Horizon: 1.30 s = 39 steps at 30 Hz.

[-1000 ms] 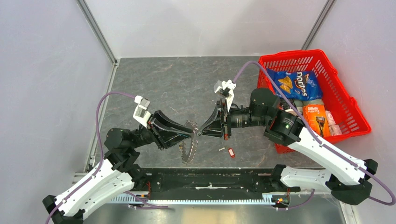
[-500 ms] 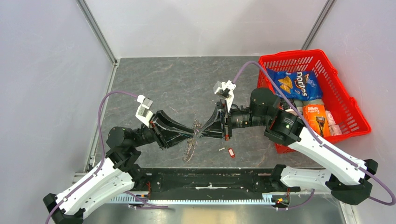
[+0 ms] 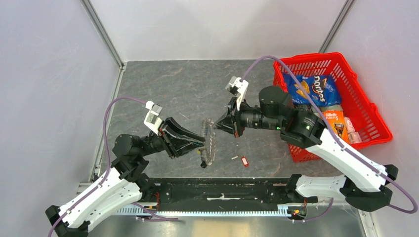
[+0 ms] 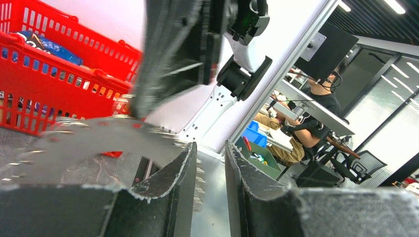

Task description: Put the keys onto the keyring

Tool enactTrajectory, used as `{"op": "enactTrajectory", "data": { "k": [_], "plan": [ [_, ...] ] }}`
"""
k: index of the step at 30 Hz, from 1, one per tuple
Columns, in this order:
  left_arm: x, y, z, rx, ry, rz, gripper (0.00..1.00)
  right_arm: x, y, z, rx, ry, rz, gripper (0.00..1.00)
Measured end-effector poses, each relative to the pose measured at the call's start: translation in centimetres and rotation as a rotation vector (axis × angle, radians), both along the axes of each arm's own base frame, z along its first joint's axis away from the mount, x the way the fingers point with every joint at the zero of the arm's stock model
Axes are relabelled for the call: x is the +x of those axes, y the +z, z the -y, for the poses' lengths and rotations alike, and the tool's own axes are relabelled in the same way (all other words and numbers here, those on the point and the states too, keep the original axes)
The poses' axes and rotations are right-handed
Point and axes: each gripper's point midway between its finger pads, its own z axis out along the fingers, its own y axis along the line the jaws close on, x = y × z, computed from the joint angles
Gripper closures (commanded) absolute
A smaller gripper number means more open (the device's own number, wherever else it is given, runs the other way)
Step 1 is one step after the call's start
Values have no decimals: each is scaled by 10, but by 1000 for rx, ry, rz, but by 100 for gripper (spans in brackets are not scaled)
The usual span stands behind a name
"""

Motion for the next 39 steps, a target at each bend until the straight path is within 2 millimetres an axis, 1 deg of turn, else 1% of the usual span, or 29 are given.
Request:
{"op": "enactTrajectory", "data": {
  "k": [2, 3, 4, 7, 8, 9, 10, 11, 12, 13, 14, 16, 17, 19, 21, 22, 23, 25, 27, 29, 30, 31, 32, 34, 35, 36, 38, 39],
  "plan": [
    [-1, 0, -1, 2, 2, -3, 66, 26, -13, 4, -74, -127, 28, 100],
    [-1, 0, -2, 2, 2, -3, 66, 41, -25, 8, -129, -200, 40, 100],
    [-2, 0, -3, 0, 2, -1, 66, 51, -38, 11, -184, -244, 42, 100],
    [-4, 1, -4, -2, 4, 4, 66, 72, -94, 13, -401, -298, 27, 100],
    [-4, 1, -5, 0, 5, 5, 66, 83, -116, 18, -499, -356, 37, 100],
    [-4, 0, -5, 4, 6, 4, 66, 90, -130, 22, -566, -393, 45, 100],
    [-4, -2, -5, 9, 7, 1, 66, 97, -149, 28, -664, -422, 54, 100],
    [-4, -2, -5, 12, 8, 0, 66, 97, -162, 30, -720, -404, 46, 100],
    [-4, -4, -5, 17, 9, -1, 66, 91, -175, 28, -764, -350, 22, 100],
    [-4, -5, -6, 22, 12, -2, 66, 88, -183, 29, -793, -329, 10, 100],
    [-4, -6, -6, 25, 15, -2, 66, 90, -186, 31, -819, -347, 24, 100],
    [-5, -7, -7, 30, 18, 1, 66, 99, -182, 40, -858, -420, 75, 100],
    [-5, -7, -7, 32, 20, 3, 66, 97, -177, 40, -858, -410, 71, 100],
    [-6, -8, -8, 35, 23, 7, 66, 95, -165, 33, -815, -382, 62, 100],
    [-5, -10, -8, 42, 30, 8, 66, 108, -151, 38, -818, -474, 129, 100],
    [-4, -11, -8, 45, 32, 9, 66, 111, -145, 41, -830, -498, 146, 100],
    [-4, -11, -8, 48, 33, 8, 66, 111, -140, 40, -835, -483, 136, 100],
    [-4, -12, -8, 51, 35, 11, 66, 113, -128, 31, -802, -453, 117, 100],
    [-3, -13, -8, 54, 38, 14, 66, 128, -117, 36, -810, -535, 163, 100],
    [-3, -14, -8, 60, 40, 15, 66, 148, -103, 51, -854, -664, 230, 100],
    [-3, -15, -8, 62, 40, 15, 66, 156, -98, 54, -865, -697, 235, 100],
    [-2, -16, -8, 67, 41, 13, 66, 161, -97, 53, -869, -688, 214, 100],
    [-2, -18, -8, 74, 45, 10, 67, 162, -97, 45, -854, -633, 173, 100],
    [0, -20, -8, 93, 59, 5, 67, 157, -102, 26, -826, -505, 107, 100],
    [1, -21, -9, 102, 64, 3, 67, 153, -106, 23, -832, -471, 97, 100],
    [0, -21, -10, 110, 68, 5, 66, 152, -111, 25, -861, -475, 103, 100],
    [-1, -21, -13, 113, 77, 14, 66, 157, -117, 43, -949, -558, 112, 100],
    [-2, -21, -14, 113, 82, 19, 66, 160, -118, 50, -969, -573, 93, 100]
  ]
}}
